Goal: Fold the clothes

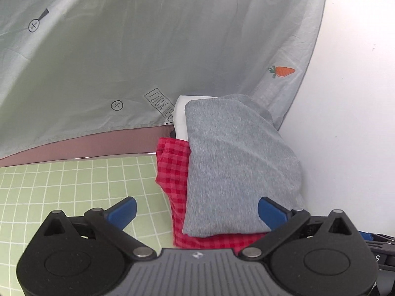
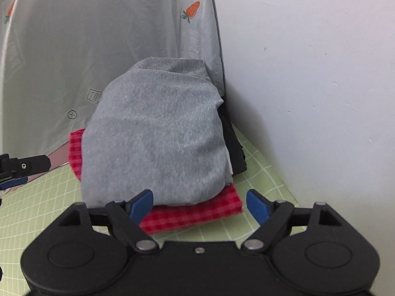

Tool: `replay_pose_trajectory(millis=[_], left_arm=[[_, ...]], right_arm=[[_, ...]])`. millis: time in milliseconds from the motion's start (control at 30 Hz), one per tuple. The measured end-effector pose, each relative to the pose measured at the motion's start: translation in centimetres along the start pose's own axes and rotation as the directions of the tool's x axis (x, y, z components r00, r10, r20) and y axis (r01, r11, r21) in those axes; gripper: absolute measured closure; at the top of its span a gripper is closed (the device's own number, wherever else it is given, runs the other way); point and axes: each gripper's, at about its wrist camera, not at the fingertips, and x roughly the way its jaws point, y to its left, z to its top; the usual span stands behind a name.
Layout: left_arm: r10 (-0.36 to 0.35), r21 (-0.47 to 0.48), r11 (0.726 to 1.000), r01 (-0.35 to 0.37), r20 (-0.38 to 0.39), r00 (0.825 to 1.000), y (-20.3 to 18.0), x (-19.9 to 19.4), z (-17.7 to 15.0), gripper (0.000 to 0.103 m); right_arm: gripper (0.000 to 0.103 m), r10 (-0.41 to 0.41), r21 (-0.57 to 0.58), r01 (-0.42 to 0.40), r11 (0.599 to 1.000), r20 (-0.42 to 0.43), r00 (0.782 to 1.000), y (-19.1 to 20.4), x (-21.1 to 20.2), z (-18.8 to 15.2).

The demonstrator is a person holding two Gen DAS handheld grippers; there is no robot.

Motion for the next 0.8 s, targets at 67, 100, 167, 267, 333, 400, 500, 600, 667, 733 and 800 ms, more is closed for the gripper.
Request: replay_pose_trajectory(millis=[67,100,167,267,333,400,500,600,667,733,800], left_arm=[[-0.010,0.001,1.000,0.010,-0.003,1.000,-0.3,-2.2,-1.2,0.000],[-0.010,0.002,1.000,0.010,-0.007,1.000,-0.5,-3.2,-1.9,0.000],[-0.005,0.003,1.000,0.005,-0.019,1.000,-0.7,-5.2,-3.4,0.000],[-0.003,0.006,1.000,0.004,-0.025,1.000,-0.8,-7.4,-5.4,0.000],[-0.006,0.008,1.000,0.006,-0.028,1.000,-0.9,-8.8,-6.6,0.000],[-0.009,0.010,1.000,0.009,-0.031,0.999,-1.0,-10.1,-7.9,0.000],[-0.005,0.022,1.000,0.006,-0.034,0.999,-1.2,-11.7,-9.4,0.000],[0.007,0.042,0.999,-0.006,-0.036,0.999,-1.3,-13.0,-10.7,0.000],[0.024,0.059,0.998,-0.022,-0.041,0.999,-1.4,-13.5,-11.3,0.000],[0.036,0.067,0.997,-0.033,-0.037,0.999,-1.4,-14.2,-11.7,0.000],[0.034,0.066,0.997,-0.033,-0.025,0.999,-1.4,-14.9,-12.0,0.000]], right_arm=[[0.006,0.013,-0.007,-0.013,1.000,0.012,1.000,0.4,-2.1,-0.9],[0.003,0.019,-0.013,-0.019,1.000,0.017,1.000,0.7,-3.1,-1.5],[0.001,0.031,-0.021,-0.030,0.999,0.024,0.999,1.4,-5.0,-2.5],[0.000,0.031,-0.027,-0.030,0.999,0.030,0.999,2.2,-7.6,-4.2],[0.000,0.024,-0.033,-0.023,0.999,0.036,0.999,2.7,-9.4,-5.5],[0.000,0.022,-0.035,-0.020,0.999,0.035,0.999,3.0,-11.0,-6.9],[0.000,0.019,-0.039,-0.018,0.999,0.034,0.999,3.2,-13.1,-8.9],[0.000,0.015,-0.047,-0.014,0.999,0.027,1.000,3.5,-14.6,-10.3],[0.000,0.013,-0.047,-0.012,0.999,0.029,1.000,3.5,-15.4,-10.9],[0.000,0.012,-0.043,-0.010,0.999,0.031,0.999,3.6,-16.1,-11.3],[0.000,0.009,-0.039,-0.008,0.999,0.034,0.999,3.5,-16.7,-11.7]])
